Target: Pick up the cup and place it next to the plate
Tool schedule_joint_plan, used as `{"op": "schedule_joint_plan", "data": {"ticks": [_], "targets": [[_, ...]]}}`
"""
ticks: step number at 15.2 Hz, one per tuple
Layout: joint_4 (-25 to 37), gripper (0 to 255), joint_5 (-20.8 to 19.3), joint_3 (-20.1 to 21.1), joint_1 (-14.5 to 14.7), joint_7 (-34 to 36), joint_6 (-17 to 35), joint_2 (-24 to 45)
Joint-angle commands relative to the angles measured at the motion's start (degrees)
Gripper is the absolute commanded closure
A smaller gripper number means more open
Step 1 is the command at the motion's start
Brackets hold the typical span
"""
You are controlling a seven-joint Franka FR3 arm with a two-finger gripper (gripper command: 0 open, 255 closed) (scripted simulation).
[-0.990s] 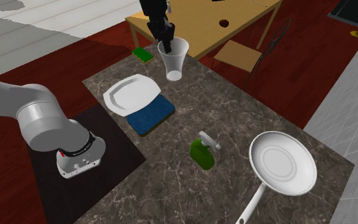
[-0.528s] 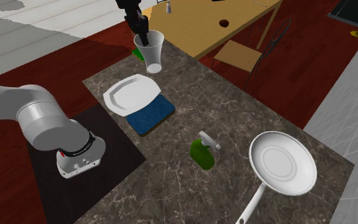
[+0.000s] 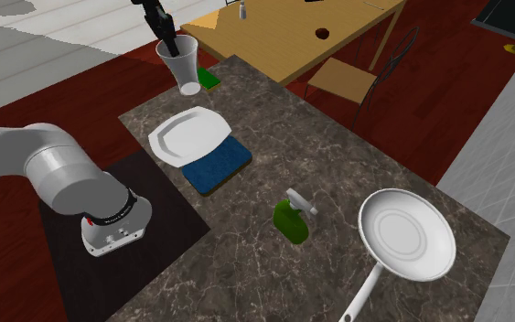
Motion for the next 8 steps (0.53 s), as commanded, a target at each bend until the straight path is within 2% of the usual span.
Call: {"op": "schedule_joint_plan", "data": {"ticks": [1, 8], "targets": [[0.6, 255, 1.3, 2.0, 1.0, 2.4, -1.3, -0.3], [4.2, 255, 5.6, 10.0, 4.0, 12.0, -4.8, 1.6]]}}
